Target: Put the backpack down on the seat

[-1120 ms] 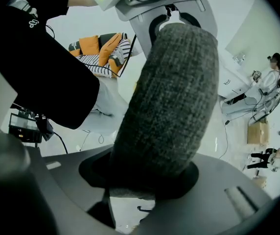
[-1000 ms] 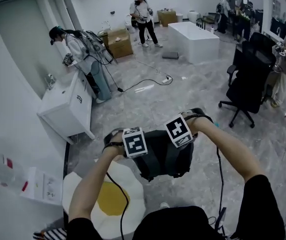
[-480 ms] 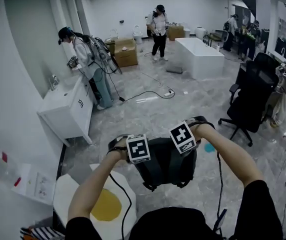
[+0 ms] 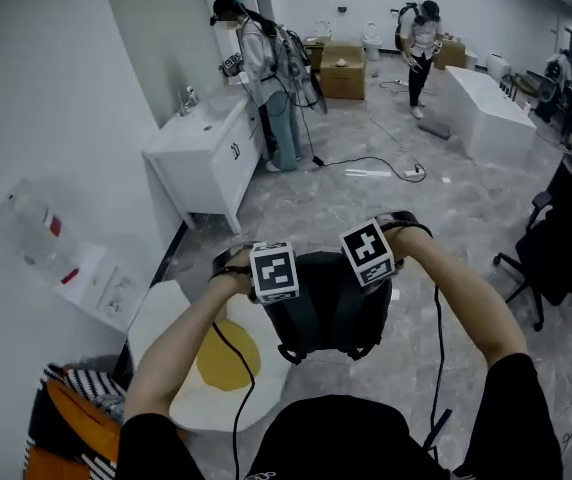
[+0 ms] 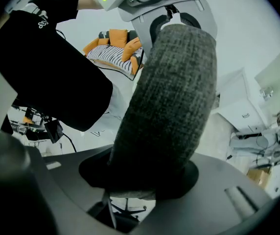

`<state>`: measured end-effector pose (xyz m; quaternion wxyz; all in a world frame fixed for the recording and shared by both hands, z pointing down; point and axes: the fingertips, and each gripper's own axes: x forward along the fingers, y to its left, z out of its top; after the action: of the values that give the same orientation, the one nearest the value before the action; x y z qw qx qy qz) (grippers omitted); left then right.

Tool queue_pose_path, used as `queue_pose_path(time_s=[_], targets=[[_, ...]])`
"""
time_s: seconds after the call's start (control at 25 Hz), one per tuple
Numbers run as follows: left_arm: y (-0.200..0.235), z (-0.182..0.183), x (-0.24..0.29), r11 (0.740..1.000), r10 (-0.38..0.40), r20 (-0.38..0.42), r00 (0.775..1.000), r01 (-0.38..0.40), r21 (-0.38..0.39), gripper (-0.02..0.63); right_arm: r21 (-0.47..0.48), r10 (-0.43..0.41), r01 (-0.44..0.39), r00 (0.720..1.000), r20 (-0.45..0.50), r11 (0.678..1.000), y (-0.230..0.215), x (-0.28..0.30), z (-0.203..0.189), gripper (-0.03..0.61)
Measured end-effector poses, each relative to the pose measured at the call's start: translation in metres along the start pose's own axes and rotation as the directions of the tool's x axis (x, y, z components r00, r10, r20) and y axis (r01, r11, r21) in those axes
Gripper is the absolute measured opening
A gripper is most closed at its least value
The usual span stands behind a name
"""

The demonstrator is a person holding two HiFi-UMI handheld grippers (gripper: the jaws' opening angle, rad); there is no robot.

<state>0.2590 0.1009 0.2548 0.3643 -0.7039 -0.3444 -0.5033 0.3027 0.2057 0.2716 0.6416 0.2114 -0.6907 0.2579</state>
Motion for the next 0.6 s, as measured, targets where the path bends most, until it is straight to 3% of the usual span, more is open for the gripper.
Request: queue_pose_path(time_s=[0.16, 0.32, 0.44, 0.6], targets=[[-0.008, -0.053, -0.015, 0.991, 0.027, -0.045, 0.999, -0.033, -0.133, 0.186, -0.147, 0.001, -0.002, 1.0, -0.003, 0.989, -0.028, 0.001, 0.048, 0.221], [-0.026, -0.103, -0.029, 0.952, 0.058, -0.077, 0.995, -0.078, -0.295, 0.186, -0.311, -0.006, -0.002, 1.0, -0.027, 0.95, -0.049, 0.002, 0.097, 0.221], [-0.044, -0.144, -0.046, 0.895, 0.087, -0.105, 0.991, -0.124, -0.428, 0.186, -0.447, -0.01, -0.011, 0.999, -0.045, 0.895, -0.062, -0.003, 0.142, 0.221], [-0.083, -0.189, -0.061, 0.792, 0.103, -0.145, 0.984, -0.169, -0.586, 0.186, -0.615, -0.001, -0.038, 0.998, -0.063, 0.788, -0.064, 0.002, 0.203, 0.221]])
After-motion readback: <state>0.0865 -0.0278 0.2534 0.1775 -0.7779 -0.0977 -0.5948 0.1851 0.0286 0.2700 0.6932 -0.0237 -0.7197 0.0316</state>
